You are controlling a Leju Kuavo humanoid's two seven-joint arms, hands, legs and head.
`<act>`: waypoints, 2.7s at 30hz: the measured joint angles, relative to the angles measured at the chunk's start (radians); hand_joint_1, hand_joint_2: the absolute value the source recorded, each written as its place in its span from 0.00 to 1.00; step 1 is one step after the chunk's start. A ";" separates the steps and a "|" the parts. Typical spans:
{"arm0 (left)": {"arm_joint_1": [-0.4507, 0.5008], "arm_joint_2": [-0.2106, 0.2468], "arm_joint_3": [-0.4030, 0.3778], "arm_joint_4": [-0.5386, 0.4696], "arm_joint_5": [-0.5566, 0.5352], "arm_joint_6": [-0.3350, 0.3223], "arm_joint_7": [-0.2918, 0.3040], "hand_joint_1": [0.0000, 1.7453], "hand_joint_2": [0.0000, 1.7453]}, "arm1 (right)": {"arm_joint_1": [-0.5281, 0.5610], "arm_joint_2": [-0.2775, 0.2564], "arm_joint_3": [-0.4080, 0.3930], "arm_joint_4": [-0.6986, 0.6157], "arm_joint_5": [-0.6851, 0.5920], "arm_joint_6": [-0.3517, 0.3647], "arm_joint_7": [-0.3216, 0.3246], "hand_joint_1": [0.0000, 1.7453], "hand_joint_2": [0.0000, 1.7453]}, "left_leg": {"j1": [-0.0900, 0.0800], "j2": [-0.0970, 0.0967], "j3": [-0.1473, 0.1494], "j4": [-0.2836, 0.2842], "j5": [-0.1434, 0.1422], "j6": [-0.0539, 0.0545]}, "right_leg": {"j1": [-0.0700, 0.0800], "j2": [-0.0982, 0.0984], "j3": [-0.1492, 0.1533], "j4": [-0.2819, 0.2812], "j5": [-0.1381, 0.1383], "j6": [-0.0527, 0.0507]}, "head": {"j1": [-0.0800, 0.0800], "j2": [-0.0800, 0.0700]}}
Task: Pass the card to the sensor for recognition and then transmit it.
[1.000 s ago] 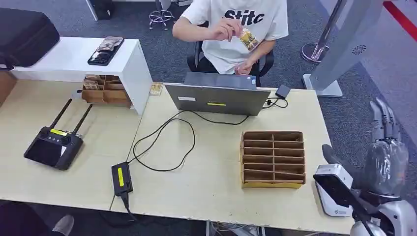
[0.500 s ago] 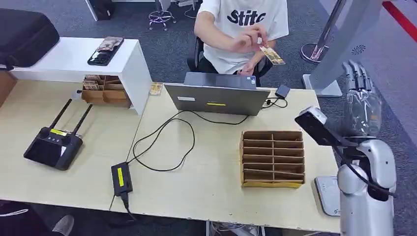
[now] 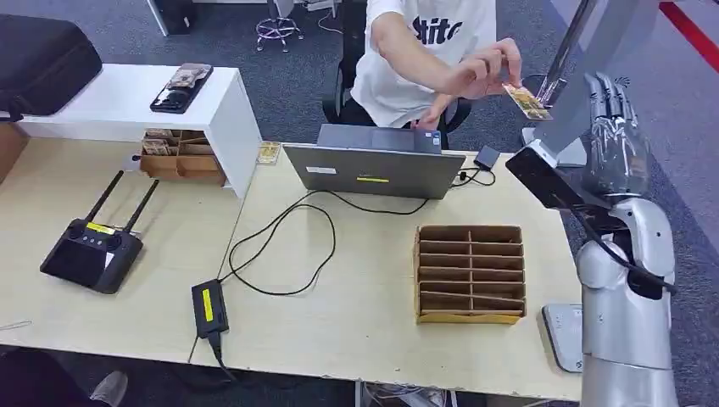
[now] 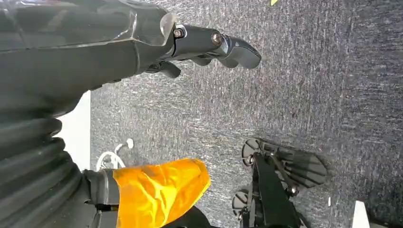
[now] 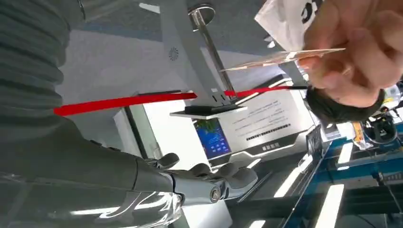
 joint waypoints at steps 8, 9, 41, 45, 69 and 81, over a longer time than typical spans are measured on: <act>0.000 0.003 -0.009 0.000 0.000 0.000 0.000 0.00 1.00 | -0.023 0.018 0.000 0.022 -0.001 0.000 0.003 0.00 1.00 | 0.000 0.000 0.000 0.000 0.000 0.000 | 0.000 0.000 0.000 0.000 0.000 0.000 | 0.000 0.000; 0.000 0.004 -0.010 0.000 0.000 0.000 0.000 0.00 1.00 | -0.023 0.019 0.000 0.024 -0.002 0.001 0.003 0.00 1.00 | 0.000 0.000 0.000 0.000 0.000 0.000 | 0.000 0.000 0.000 0.000 0.000 0.000 | 0.000 0.000; -0.001 0.016 -0.027 0.000 0.000 0.005 0.011 0.00 1.00 | -0.076 0.132 -0.009 0.026 -0.106 0.051 -0.005 0.16 1.00 | 0.000 0.000 0.000 0.000 0.000 0.000 | 0.000 0.000 0.000 0.001 0.000 0.000 | 0.000 0.000; -0.001 0.016 -0.027 0.000 0.000 0.008 0.011 0.00 1.00 | -0.072 0.132 -0.010 0.026 -0.107 0.051 -0.006 0.00 1.00 | 0.000 0.000 0.000 0.000 0.000 0.000 | 0.000 0.000 0.000 0.000 0.000 0.000 | 0.000 0.000; -0.001 0.017 -0.027 0.000 0.000 0.004 0.011 0.00 1.00 | -0.069 0.132 -0.014 0.026 -0.108 0.051 -0.006 1.00 1.00 | 0.000 0.000 0.000 0.000 0.000 0.000 | 0.000 0.000 0.000 0.000 0.000 0.000 | 0.000 0.000; -0.001 0.017 -0.031 0.000 0.000 0.004 0.011 0.00 1.00 | -0.067 0.135 -0.016 0.026 -0.109 0.051 -0.008 1.00 1.00 | 0.000 0.000 0.000 0.000 0.000 0.000 | 0.000 0.000 0.000 0.000 0.000 0.000 | 0.000 0.000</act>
